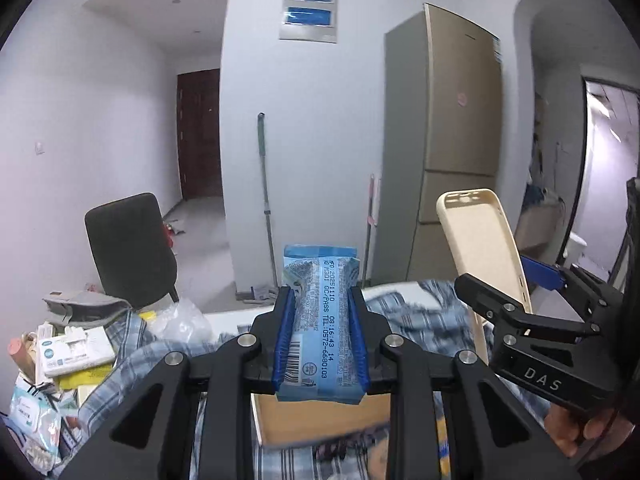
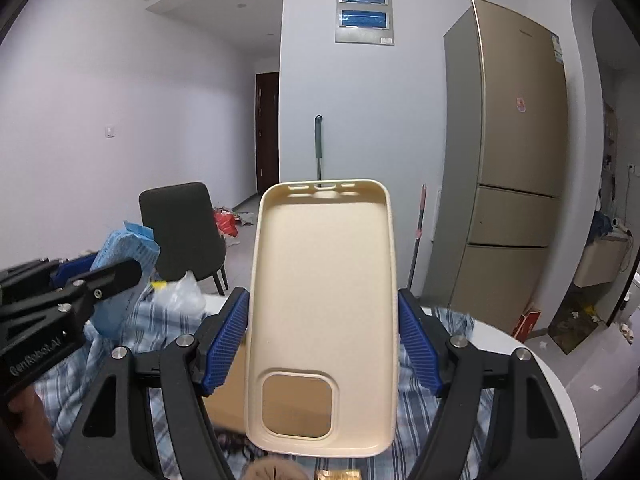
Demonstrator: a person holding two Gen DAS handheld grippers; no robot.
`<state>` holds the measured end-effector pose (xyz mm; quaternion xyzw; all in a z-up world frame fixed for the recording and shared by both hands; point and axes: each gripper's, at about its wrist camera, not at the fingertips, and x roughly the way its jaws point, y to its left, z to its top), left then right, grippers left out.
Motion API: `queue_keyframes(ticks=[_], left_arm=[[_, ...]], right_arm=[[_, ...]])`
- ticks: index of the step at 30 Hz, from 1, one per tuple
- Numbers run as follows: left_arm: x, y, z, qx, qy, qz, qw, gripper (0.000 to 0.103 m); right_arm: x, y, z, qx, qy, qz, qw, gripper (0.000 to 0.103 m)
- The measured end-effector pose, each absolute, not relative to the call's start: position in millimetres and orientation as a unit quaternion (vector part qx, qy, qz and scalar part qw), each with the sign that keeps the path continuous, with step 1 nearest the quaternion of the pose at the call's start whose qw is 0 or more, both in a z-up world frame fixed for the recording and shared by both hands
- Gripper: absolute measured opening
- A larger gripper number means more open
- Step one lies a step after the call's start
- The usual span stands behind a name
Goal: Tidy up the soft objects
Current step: 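Lower the blue packet and phone case into the cardboard box, opening both tools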
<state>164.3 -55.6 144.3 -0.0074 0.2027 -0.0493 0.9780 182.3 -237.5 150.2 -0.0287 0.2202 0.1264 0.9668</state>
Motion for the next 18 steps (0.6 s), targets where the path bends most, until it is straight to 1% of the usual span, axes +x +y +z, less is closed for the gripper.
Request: queue_keyframes(ticks=[3, 6, 11, 14, 18], left_arm=[[190.7, -44.3, 144.5, -0.033, 0.213, -0.038, 0.976, 0.028], [206.4, -32.1, 128.7, -0.050, 0.231, -0.028, 0.971, 0.028], [240.1, -19.1, 86.5, -0.059, 0.279, -0.031, 0.958, 0.028], [261.9, -15.5, 47.5, -0.045, 0.327, -0.042, 0.943, 0.028], [286.4, -13.1, 9.5, -0.056, 0.374, -0.053, 0.924, 0.028]], right_arm=[[200.8, -234.1, 151.7, -0.017, 0.222, 0.126, 0.967, 0.072], [216.0, -227.4, 133.4, -0.026, 0.238, 0.126, 0.963, 0.072], [245.9, -220.4, 89.4, -0.023, 0.302, 0.137, 0.943, 0.072], [260.7, -212.4, 59.1, -0.019, 0.343, 0.155, 0.926, 0.072], [273.6, -206.3, 13.8, -0.023, 0.385, 0.160, 0.909, 0.072]])
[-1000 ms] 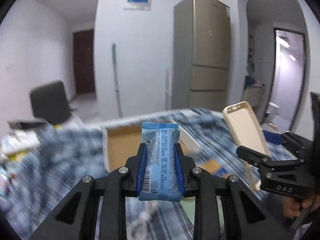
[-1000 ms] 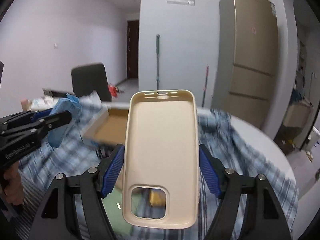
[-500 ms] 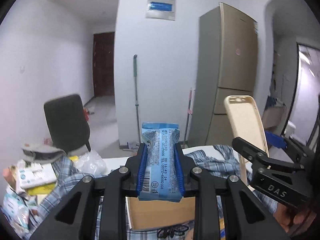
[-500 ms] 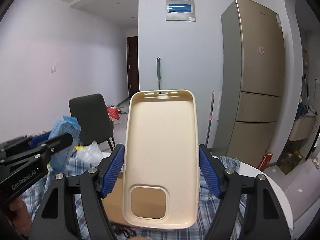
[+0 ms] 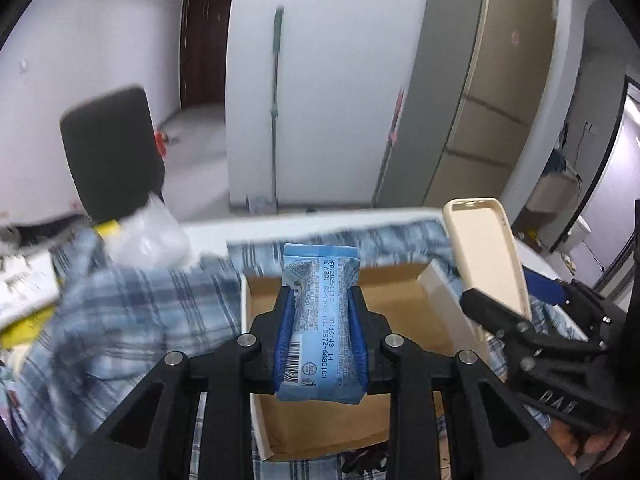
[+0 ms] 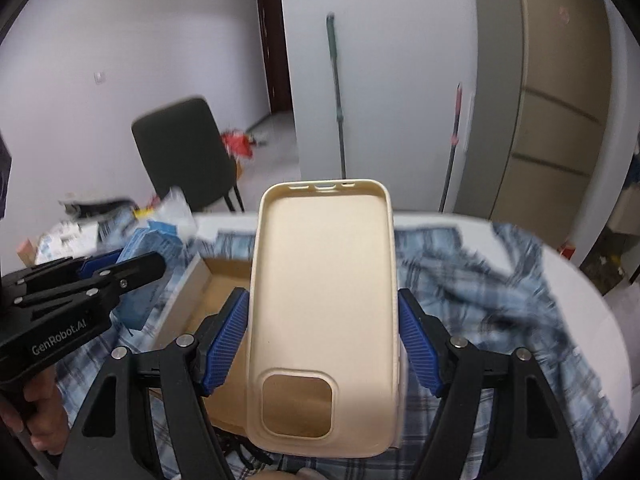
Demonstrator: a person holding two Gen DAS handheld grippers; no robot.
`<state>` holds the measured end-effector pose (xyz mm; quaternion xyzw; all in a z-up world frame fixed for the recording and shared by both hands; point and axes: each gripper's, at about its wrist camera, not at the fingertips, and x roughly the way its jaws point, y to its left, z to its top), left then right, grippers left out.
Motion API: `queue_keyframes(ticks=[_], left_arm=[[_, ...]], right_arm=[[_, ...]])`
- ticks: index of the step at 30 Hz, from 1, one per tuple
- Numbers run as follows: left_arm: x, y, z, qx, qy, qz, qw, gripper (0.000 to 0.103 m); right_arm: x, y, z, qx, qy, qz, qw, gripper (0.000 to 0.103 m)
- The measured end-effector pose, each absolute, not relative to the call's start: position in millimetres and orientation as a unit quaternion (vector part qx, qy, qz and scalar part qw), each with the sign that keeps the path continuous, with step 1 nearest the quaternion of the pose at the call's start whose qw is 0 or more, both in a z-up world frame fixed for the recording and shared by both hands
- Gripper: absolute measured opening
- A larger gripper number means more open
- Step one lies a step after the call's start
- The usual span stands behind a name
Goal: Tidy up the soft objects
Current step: 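Lower the blue packet and phone case into the cardboard box, opening both tools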
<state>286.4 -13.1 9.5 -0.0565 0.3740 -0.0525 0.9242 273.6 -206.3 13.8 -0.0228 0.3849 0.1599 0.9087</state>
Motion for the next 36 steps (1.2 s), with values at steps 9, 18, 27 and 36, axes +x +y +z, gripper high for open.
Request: queue_keyframes(ticks=[9, 18, 27, 36], left_arm=[[309.6, -23.0, -45.4, -0.036, 0.437, -0.046, 0.898, 0.028], [307.0, -28.1, -41.0, -0.022, 0.427, -0.030, 0.904, 0.074], [302.8, -12.4, -24.6, -0.042, 0.403, -0.018, 0.914, 0.074], [286.4, -16.8, 6.4, -0.041, 0.367, -0.026, 0.929, 0.074]], right_arm=[[294.0, -207.6, -37.9, -0.011, 0.444, 0.161, 0.881, 0.072], [294.9, -211.8, -35.2, -0.010, 0.436, 0.142, 0.889, 0.082], [294.3, -215.1, -28.1, -0.012, 0.424, 0.139, 0.895, 0.084], [282.6, -217.6, 3.0, -0.012, 0.393, 0.147, 0.908, 0.084]])
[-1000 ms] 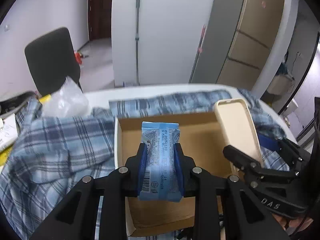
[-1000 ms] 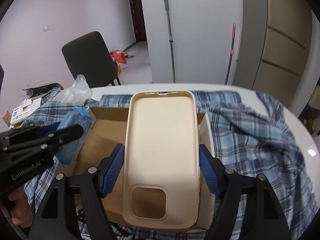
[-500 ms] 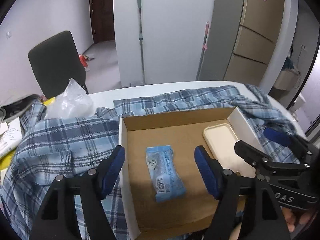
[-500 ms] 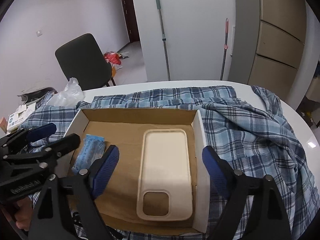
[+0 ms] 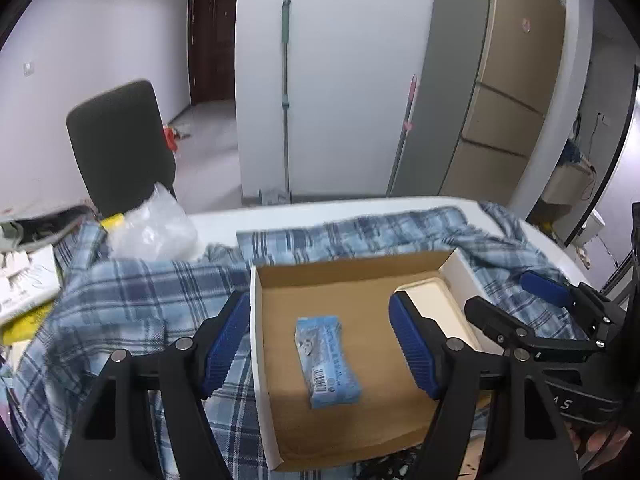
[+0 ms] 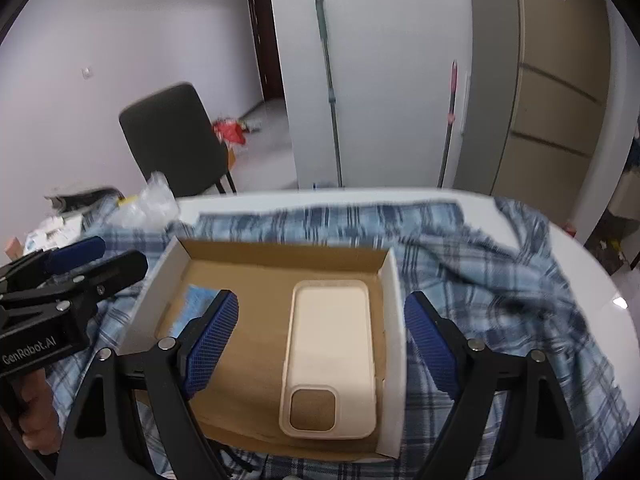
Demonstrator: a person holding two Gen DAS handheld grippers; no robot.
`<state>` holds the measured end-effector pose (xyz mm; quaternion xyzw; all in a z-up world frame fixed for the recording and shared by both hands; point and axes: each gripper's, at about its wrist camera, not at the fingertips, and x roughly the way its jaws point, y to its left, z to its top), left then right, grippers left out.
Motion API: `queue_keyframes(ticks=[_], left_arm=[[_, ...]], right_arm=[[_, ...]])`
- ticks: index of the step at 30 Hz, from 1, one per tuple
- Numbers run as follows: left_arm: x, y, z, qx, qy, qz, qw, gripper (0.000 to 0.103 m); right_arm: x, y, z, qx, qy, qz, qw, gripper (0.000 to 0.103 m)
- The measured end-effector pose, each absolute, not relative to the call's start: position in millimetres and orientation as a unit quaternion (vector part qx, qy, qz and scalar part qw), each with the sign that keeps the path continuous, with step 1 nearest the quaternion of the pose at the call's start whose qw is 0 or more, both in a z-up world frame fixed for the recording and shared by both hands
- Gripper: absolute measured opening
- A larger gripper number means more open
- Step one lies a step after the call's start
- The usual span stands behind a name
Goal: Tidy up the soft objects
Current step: 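Lower the blue packet and phone case into the cardboard box, opening both tools, then move the right tool to the green pouch and grasp it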
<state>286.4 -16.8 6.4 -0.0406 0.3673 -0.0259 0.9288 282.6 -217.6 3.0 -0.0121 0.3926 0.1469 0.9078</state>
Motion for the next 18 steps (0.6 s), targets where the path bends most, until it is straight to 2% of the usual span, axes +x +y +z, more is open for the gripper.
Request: queue_keyframes(ticks=[10, 18], left_arm=[[217.6, -24.3, 100.6, -0.023, 0.274, -0.019, 0.961, 0.074], [153.0, -15.5, 103.6, -0.046, 0.275, -0.034, 0.960, 0.075]], right_arm=[[227.0, -230.0, 94.4, -0.022, 0.298, 0.149, 0.943, 0.084], [153.3, -220.9, 105.3, -0.058, 0.274, 0.163, 0.946, 0.085]])
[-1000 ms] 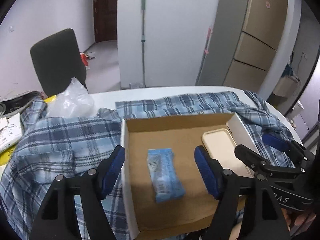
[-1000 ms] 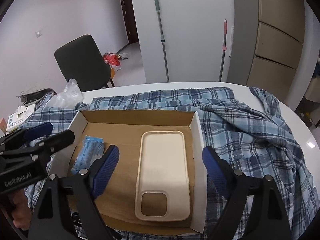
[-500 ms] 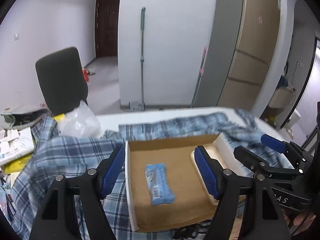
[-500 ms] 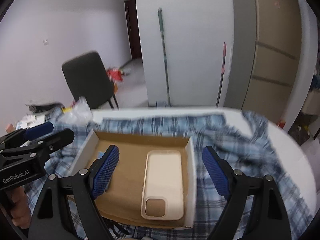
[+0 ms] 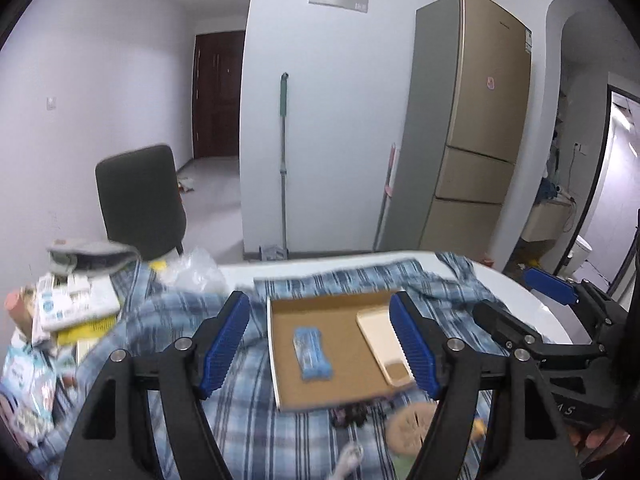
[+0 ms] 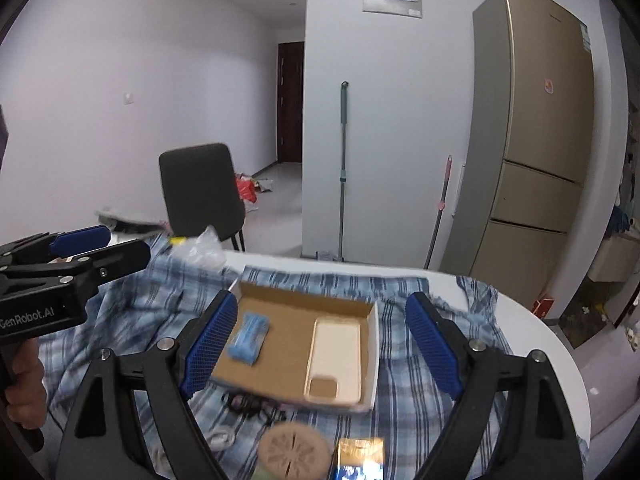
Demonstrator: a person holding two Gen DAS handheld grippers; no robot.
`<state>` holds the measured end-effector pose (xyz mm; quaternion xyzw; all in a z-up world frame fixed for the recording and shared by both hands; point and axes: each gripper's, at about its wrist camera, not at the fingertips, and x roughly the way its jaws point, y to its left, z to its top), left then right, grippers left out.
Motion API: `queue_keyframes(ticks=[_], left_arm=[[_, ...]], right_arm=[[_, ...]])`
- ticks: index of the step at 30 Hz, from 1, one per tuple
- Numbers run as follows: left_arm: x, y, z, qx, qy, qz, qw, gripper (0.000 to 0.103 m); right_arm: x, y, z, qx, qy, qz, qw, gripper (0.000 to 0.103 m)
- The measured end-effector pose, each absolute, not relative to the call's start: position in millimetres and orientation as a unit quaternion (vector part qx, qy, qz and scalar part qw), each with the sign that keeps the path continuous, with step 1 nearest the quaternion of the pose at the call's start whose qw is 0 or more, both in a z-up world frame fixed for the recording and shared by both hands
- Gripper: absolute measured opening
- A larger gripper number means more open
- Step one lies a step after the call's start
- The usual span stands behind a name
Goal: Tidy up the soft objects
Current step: 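Move the right tool to the green pouch and grasp it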
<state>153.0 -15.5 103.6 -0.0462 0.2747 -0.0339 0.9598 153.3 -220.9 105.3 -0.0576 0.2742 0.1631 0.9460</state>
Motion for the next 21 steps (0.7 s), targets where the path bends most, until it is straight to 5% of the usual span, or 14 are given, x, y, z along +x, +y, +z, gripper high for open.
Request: queue_keyframes(ticks=[13, 21], left_arm=[[58.5, -24.8, 3.4, -0.074, 0.391, -0.058, 0.916, 0.075], [50.8, -23.5, -8.9, -0.079, 0.402, -0.053, 0.911, 0.075]], right_arm=[[66.4, -268.9, 25.7, 0.019, 0.395, 0.105, 0.913, 0.085], [61.1, -259.4, 0.9, 0.019, 0.430, 0.115, 0.895, 0.085]])
